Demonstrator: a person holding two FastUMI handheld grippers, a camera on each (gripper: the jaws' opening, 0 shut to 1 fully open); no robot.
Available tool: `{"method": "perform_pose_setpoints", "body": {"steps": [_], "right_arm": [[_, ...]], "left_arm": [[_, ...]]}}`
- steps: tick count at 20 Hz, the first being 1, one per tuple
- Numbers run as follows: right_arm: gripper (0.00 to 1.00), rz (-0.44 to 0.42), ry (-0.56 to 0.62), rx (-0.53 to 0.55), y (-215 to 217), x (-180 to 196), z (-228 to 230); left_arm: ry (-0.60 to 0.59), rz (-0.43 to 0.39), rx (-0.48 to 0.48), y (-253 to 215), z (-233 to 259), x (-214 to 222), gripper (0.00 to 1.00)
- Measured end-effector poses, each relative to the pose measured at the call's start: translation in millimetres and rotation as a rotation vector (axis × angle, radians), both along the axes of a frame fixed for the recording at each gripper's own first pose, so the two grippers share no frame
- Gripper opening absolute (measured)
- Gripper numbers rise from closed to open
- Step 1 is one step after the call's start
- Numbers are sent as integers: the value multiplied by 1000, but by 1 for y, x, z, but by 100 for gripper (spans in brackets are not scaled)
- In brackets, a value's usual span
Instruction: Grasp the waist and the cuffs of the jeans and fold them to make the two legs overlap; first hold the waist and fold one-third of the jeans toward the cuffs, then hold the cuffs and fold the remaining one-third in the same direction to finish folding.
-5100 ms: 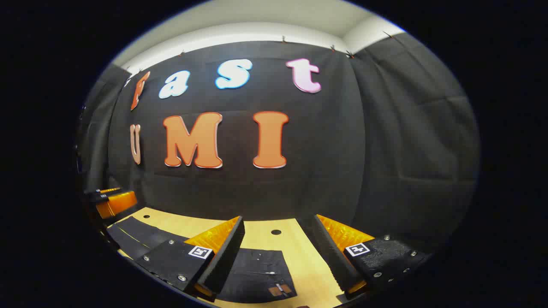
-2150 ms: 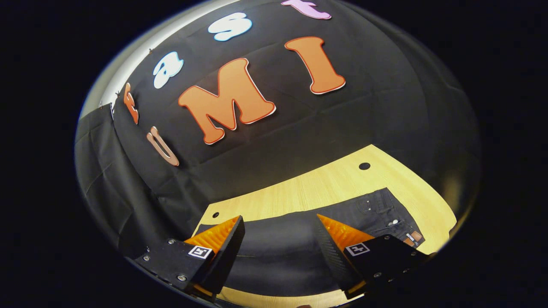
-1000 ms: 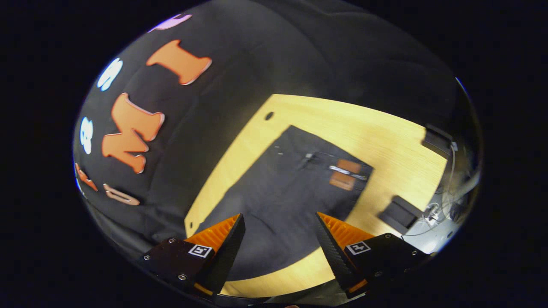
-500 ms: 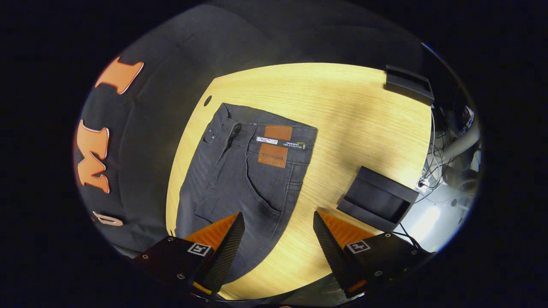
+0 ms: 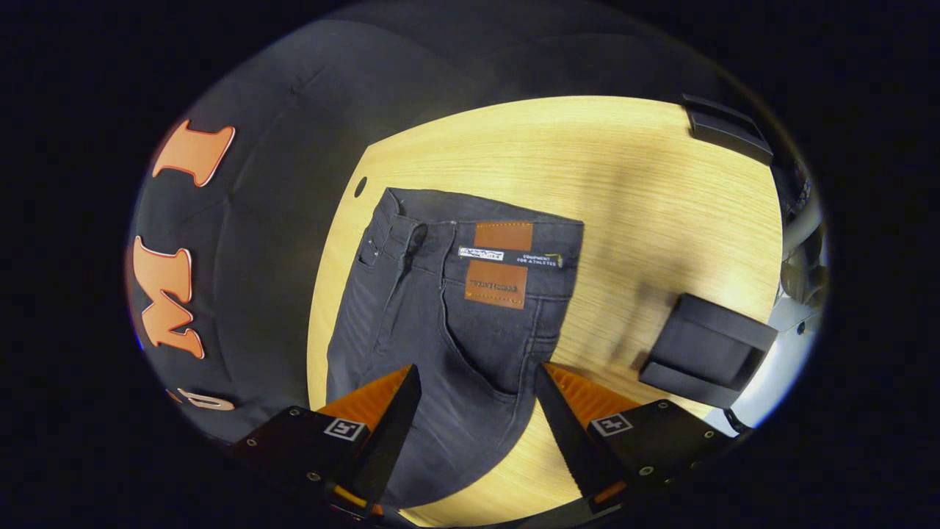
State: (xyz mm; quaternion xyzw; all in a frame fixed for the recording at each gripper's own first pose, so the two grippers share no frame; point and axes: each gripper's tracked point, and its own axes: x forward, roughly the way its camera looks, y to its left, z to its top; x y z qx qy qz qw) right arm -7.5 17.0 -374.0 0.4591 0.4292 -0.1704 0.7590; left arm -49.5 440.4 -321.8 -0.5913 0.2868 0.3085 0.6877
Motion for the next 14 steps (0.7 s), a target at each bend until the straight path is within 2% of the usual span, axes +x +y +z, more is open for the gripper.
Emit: {"method": "perform_pose_setpoints", "body": {"steps": [1,3,4,6,8,9,12,14], "right_arm": [[87,4,14,-25,-1,1,-4],[57,29,9,-90,-5,3,-13],[42,49,-4,-95,-4,2,-18],[11,34,8,-74,-1,2,-17],[11,43,0,-81,-3,3,-8],[1,49,-10,-70,-1,2,1],[0,38,-35,-27,1,4,17],[1,46,-58,-26,0,6,31]], "left_arm": [[-3,-3,0,-1,0,1,1],[-3,-11,1,-1,1,3,1],[-3,-13,0,0,0,5,1],[9,-19,3,-1,-1,2,1],[22,-33,20,1,2,-1,1],[29,-41,26,1,5,-4,1],[71,-72,30,0,12,-12,1],[148,-96,-5,-2,12,-20,1]]}}
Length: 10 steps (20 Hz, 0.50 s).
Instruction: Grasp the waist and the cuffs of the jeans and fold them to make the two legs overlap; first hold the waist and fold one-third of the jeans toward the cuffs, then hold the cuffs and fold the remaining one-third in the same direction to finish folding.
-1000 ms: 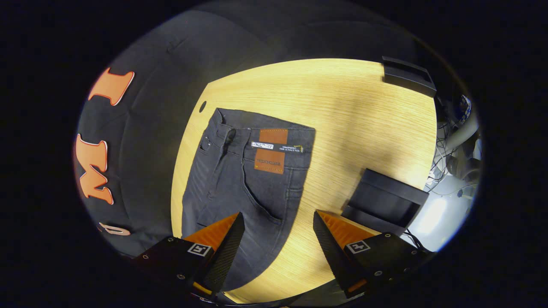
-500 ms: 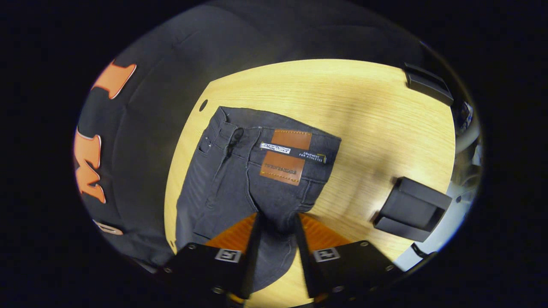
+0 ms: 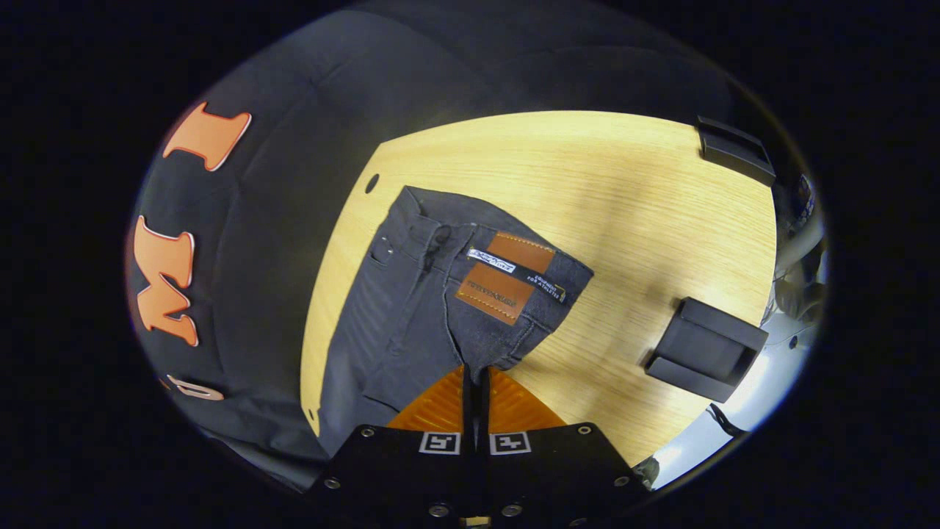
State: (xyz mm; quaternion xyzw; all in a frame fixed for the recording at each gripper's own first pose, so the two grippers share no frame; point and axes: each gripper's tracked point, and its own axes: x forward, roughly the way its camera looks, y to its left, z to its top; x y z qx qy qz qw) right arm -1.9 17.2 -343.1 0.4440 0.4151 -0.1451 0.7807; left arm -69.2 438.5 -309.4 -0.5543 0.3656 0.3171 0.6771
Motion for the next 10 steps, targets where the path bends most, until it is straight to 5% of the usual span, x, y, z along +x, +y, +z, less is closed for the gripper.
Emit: {"method": "perform_pose_setpoints", "body": {"steps": [10], "right_arm": [[0,93,-100,47,34,80,76]], "left_arm": [[95,-168,117,15,57,41,1]]}}
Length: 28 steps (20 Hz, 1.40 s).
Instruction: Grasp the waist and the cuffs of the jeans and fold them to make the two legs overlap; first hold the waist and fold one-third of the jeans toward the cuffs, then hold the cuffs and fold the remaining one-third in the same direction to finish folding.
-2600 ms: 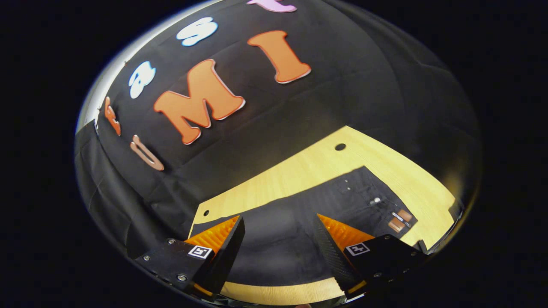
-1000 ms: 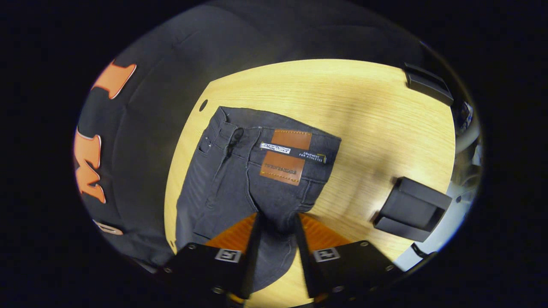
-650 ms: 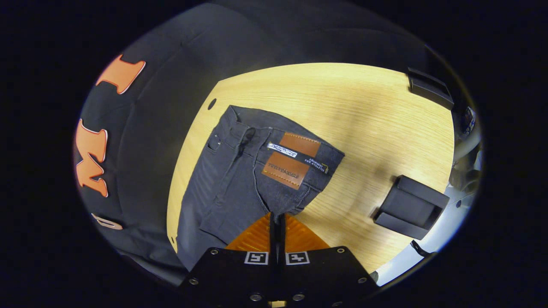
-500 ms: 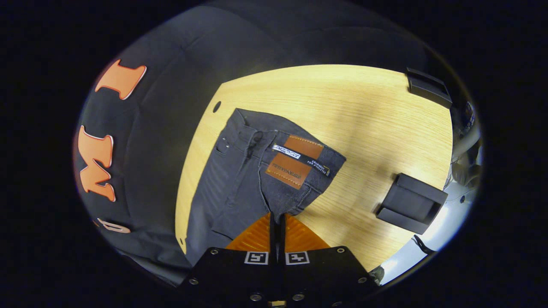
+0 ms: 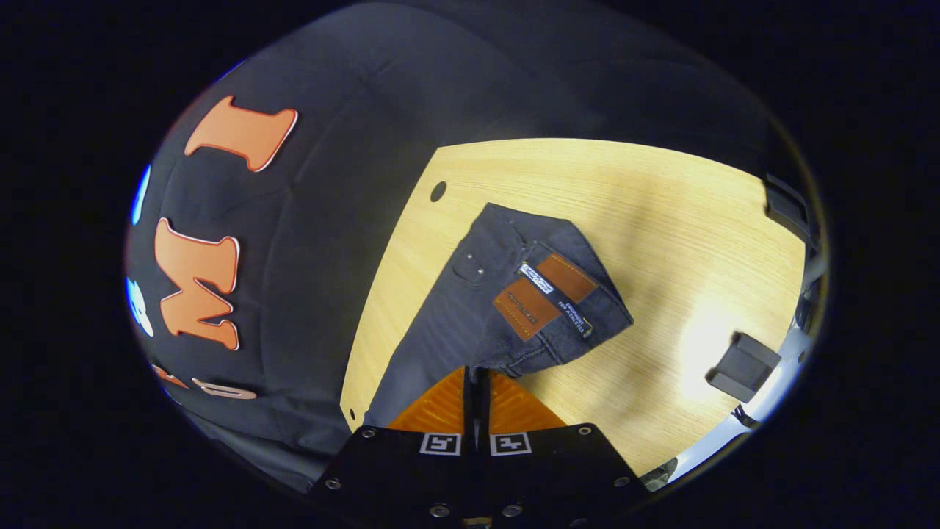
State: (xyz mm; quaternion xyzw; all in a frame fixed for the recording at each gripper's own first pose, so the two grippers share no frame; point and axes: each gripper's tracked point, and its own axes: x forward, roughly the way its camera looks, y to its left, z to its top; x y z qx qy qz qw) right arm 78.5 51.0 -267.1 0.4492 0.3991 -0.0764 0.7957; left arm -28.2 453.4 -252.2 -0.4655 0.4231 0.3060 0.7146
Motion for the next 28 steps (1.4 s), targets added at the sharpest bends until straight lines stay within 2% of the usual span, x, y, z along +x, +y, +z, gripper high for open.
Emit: {"method": "perform_pose_setpoints", "body": {"steps": [7,11,17,18,19,21,22,23,25,28], "right_arm": [[0,36,22,31,24,88,1],[0,52,54,18,32,141,-10],[2,-38,99,38,29,202,-20],[6,-47,68,56,35,211,-14],[24,-56,23,71,38,220,-3],[61,-46,-30,69,38,230,13],[79,-39,-43,45,30,229,21],[98,-28,-57,29,28,223,22],[98,5,-70,-2,28,212,27],[98,54,-84,-68,21,182,28]], "left_arm": [[51,-76,6,11,-10,76,0],[61,-80,15,25,-14,131,0],[51,-85,72,56,-18,201,1],[47,-83,79,60,-4,200,11],[60,-82,109,67,-10,206,12],[95,-87,199,91,-13,207,69],[51,-89,229,101,8,209,98],[2,-98,255,108,17,217,98],[-59,-155,280,100,27,217,98],[-211,-218,258,83,52,228,98]]}}
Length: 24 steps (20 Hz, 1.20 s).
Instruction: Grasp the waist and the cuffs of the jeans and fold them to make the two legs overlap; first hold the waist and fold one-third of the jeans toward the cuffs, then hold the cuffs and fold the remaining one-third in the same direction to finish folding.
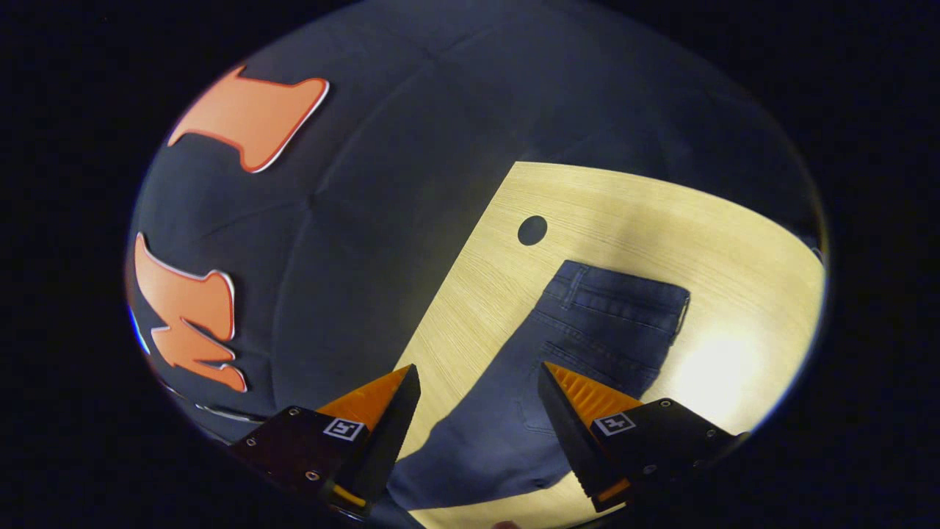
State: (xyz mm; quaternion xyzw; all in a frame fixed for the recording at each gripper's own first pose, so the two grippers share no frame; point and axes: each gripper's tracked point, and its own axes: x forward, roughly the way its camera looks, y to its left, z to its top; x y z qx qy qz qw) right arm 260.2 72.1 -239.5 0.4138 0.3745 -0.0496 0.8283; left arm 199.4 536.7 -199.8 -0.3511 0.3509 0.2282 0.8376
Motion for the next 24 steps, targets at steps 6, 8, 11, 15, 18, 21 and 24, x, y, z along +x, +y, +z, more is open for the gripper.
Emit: {"method": "perform_pose_setpoints", "body": {"steps": [6,8,11,15,18,21,24], "right_arm": [[98,-24,17,-6,-32,-55,-28],[98,-56,32,10,-47,-66,-45],[98,-109,80,30,-64,-68,-77],[98,-134,103,66,-78,-50,-110],[98,-157,113,91,-80,-34,-124],[97,-171,98,104,-76,-19,-133],[98,-202,59,132,-75,-3,-131]], "left_arm": [[-168,-182,310,-21,39,0,98],[-202,-223,363,-37,42,-1,98],[-197,-260,392,-49,36,-9,98],[-164,-279,411,-66,31,-28,98],[-163,-229,472,-62,33,-41,98],[-206,-202,453,-65,41,-44,98],[-264,-184,479,-63,54,-46,98]]}}
